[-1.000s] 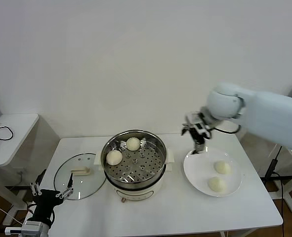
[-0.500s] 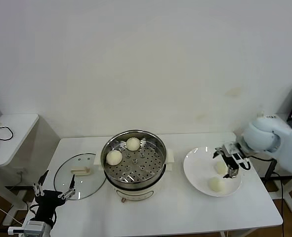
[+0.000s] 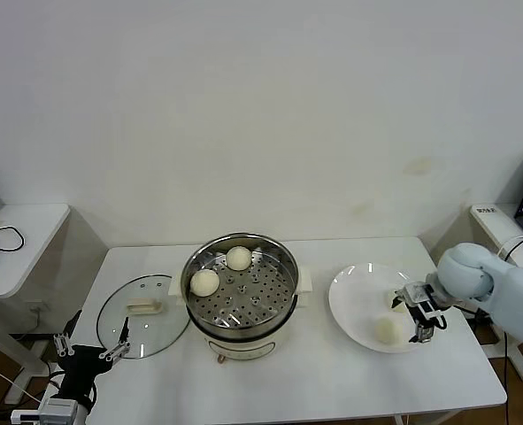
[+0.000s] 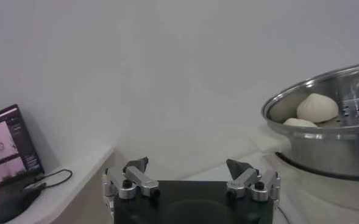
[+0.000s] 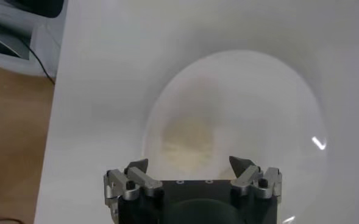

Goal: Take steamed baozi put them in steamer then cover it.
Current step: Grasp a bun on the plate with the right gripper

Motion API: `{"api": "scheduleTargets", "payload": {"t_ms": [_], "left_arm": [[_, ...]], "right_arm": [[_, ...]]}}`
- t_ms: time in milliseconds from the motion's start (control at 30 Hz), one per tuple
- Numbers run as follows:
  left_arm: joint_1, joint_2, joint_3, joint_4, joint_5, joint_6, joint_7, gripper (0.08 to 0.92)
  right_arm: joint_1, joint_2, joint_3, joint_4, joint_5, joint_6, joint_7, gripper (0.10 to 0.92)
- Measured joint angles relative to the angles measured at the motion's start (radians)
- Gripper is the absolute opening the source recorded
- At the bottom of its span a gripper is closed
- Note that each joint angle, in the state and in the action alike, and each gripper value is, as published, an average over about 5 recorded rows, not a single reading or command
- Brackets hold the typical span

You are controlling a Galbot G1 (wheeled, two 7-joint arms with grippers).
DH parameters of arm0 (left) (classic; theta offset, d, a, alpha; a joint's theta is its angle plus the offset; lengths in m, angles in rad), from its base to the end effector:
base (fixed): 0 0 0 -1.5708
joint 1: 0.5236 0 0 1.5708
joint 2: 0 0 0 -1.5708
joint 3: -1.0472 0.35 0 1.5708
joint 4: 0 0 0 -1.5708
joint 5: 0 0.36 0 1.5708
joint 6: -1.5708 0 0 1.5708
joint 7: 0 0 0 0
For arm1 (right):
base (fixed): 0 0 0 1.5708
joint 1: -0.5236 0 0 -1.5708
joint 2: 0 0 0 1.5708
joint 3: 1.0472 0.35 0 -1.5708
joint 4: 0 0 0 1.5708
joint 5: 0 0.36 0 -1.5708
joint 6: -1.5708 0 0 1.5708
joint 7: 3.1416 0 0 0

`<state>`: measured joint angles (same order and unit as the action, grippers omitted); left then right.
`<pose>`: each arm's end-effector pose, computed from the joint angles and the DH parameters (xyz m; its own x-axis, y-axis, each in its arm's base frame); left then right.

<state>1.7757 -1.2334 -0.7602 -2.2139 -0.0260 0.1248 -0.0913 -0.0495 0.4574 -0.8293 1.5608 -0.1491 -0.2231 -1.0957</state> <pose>0.1396 0.1081 -0.2642 -0.9855 -0.1096 0.1297 -0.0517 0.9212 0.3856 0.4384 -0.1620 -0.1903 -0.1497 -0.0615 0.9868 -0.9655 -0.2060 -0.1593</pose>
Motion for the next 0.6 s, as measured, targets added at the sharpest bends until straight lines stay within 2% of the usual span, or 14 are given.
{"api": "scheduleTargets", "payload": {"t_ms": [400, 600], "left_arm": [[-0.008, 0.000, -0.002, 0.012, 0.000, 0.000, 0.000, 0.823], [-0.008, 0.000, -0.005, 0.015, 0.000, -0.001, 0.000, 0.823]], "right_arm": [[-0.076, 0.082, 0.041, -0.097, -0.034, 0.001, 0.022, 0.813], [-0.085, 0.112, 0.048, -0.126, -0.037, -0.006, 0.021, 0.738]]}}
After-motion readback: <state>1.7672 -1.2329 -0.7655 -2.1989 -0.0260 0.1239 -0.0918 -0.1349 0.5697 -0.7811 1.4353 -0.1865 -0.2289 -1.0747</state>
